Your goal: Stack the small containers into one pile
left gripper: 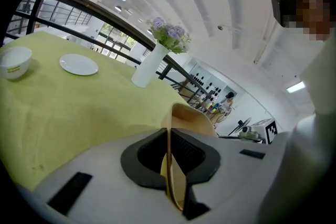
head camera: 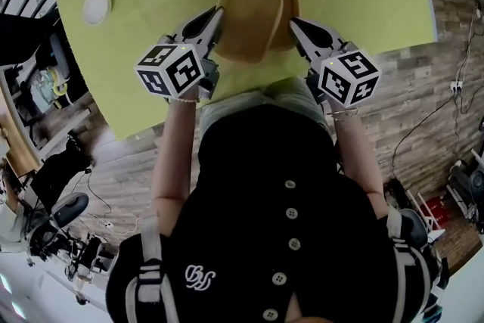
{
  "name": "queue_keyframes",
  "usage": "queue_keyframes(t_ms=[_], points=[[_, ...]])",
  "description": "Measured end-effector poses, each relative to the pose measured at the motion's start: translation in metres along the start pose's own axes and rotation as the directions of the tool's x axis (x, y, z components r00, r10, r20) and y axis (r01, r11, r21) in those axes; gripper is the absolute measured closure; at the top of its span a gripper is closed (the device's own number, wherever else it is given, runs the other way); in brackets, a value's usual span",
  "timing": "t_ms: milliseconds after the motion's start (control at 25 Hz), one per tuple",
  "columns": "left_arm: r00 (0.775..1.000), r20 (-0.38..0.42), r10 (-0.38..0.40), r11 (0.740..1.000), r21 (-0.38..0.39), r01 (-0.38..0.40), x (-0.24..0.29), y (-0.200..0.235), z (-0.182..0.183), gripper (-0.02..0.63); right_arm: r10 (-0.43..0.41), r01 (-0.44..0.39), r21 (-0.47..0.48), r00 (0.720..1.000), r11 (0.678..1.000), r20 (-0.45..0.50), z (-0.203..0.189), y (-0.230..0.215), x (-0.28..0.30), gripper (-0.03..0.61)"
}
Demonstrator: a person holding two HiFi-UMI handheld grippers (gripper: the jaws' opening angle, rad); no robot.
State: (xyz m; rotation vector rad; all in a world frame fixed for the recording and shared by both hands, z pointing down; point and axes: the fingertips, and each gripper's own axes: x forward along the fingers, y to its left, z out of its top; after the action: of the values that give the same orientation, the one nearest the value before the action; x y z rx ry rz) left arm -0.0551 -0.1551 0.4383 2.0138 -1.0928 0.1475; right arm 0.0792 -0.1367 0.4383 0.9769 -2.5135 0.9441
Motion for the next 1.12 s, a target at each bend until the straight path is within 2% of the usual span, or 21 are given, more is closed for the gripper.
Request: queue_keyframes(t_ms=[160,400,640,920,1120], points=[[1.0,-0.013,-0.029,1.0,0.001,0.029,0.013,-0.016,-0.003,0.581,-0.045,0.044,0.011,0.999,0.999,0.015,-0.001,-0.014,-0.01,0.566],[1.0,0.022,-0.006,0.998,-0.069,0.007,0.024,-0.025,-0.004,0.581,-0.091,0.089,0.071,0.995,0.994,0.028,-0.008,-0.032,-0.022,0.566],[1.0,0.019,-0.005,0.992,-0.127,0.007,0.042,-0.042,-0.019,0.581,-0.106,0.102,0.093,0.994,0.99,0.036,-0.012,-0.048,-0.037,0.565],[0.993,0.093,0.077,0.961,-0.274,-0.049,0.048,-0.035,-0.02,0.58,-0.117,0.112,0.106,0.992,0.988,0.036,-0.017,-0.056,-0.043,0.566],[0.988,0.109,0.112,0.955,-0.286,-0.076,0.056,-0.035,-0.024,0.575,-0.115,0.111,0.107,0.993,0.988,0.031,-0.021,-0.063,-0.044,0.566]])
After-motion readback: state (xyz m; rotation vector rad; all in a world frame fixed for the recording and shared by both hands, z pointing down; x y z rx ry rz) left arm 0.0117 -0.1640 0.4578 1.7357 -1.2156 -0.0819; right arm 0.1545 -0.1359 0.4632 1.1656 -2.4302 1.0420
